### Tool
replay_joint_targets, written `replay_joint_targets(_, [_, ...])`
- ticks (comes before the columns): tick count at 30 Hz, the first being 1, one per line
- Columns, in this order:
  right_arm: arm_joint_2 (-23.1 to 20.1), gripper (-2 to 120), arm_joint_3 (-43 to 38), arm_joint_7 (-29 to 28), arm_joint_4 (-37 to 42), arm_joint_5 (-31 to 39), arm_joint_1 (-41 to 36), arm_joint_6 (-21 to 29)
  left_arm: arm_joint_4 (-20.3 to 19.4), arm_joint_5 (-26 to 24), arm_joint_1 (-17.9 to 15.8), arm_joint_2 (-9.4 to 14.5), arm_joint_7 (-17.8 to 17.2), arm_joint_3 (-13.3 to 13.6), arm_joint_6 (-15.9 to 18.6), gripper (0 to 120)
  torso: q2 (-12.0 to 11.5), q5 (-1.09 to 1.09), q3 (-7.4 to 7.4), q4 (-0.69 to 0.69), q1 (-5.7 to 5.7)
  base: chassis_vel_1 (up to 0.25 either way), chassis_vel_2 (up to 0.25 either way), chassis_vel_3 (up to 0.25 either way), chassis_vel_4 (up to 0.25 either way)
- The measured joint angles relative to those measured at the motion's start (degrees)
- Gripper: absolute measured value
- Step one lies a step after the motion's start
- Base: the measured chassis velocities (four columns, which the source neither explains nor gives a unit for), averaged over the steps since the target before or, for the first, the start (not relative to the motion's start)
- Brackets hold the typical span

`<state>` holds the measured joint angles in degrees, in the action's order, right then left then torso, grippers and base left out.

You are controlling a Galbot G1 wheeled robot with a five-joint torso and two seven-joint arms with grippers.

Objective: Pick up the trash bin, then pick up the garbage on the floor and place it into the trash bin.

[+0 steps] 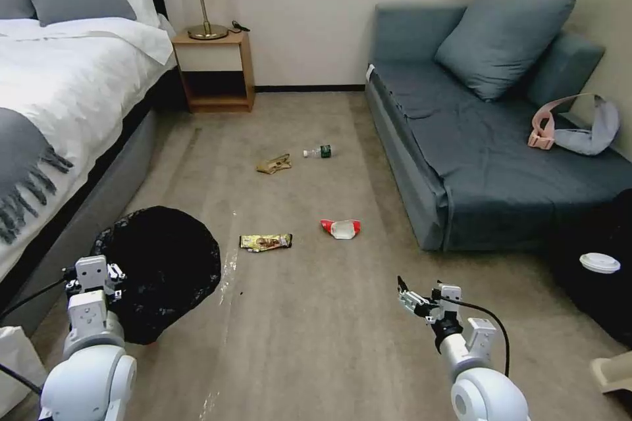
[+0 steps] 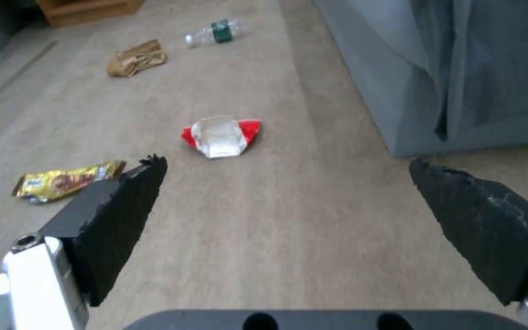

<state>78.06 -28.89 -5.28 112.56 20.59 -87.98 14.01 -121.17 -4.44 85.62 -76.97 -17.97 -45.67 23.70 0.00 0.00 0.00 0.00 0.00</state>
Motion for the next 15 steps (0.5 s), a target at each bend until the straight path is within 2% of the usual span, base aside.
replay_joint_targets(15, [0.32, 100, 0.07, 0.27, -0.69, -0.26, 0.15, -0.20, 0.94, -0.21, -0.44, 0.31, 0.13, -0.11, -0.38, 5, 0.00, 0.00, 0.00, 0.00, 0.00, -0.120, 0.121, 0.117, -0.119])
